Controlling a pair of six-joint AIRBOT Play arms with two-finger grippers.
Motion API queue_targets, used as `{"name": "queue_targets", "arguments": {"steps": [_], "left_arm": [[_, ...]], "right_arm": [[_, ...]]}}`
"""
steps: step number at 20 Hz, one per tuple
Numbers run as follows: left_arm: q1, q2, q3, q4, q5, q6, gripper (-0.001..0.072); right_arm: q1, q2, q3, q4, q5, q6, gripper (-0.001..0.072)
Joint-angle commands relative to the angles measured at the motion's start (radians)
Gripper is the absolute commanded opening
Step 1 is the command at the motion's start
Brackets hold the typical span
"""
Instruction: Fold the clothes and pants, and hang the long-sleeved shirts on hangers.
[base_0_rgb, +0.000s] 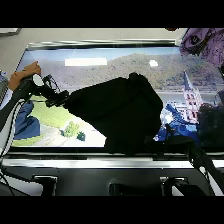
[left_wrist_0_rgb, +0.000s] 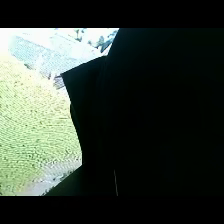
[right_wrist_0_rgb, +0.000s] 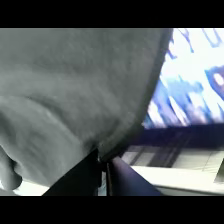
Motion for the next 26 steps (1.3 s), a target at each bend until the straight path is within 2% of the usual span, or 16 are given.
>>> {"name": "queue_targets", "arguments": {"steps": [1, 5, 8, 13, 15, 20, 23, 26], "left_arm": [[0.004, 0.023, 0.01, 0.0, -0.003, 0.004, 0.0017], [0.03, 0.127, 0.155, 0.005, -0.04, 0.093, 0.0017], [0.054, 0.263, 0.311, 0.009, -0.051, 0.179, 0.0016], [0.081, 0.585, 0.417, 0.117, -0.051, 0.184, 0.0017], [0.083, 0.718, 0.417, 0.163, -0.054, 0.184, 0.0017], [0.083, 0.945, 0.417, 0.202, -0.054, 0.183, 0.0016], [0.084, 0.962, 0.405, 0.237, -0.062, 0.152, 0.0015], [0.083, 0.906, 0.307, 0.236, -0.089, 0.101, 0.0015]], "right_arm": [[-0.002, -0.02, 0.125, 0.031, 0.011, -0.055, 0.0027], [-0.002, -0.02, 0.618, -0.122, -0.066, -0.023, 0.0027], [-0.002, -0.02, 1.033, -0.281, -0.182, 0.029, 0.0027], [-0.001, 0.017, 1.604, -0.466, -0.383, 0.072, 0.0028], [-0.001, 0.076, 1.712, -0.507, -0.418, 0.108, 0.0028], [-0.002, 0.227, 1.729, -0.546, -0.401, 0.229, 0.0028], [-0.001, 0.204, 1.729, -0.596, -0.386, 0.269, 0.0028], [-0.001, 0.076, 1.729, -0.623, -0.397, 0.295, 0.0028]]}}
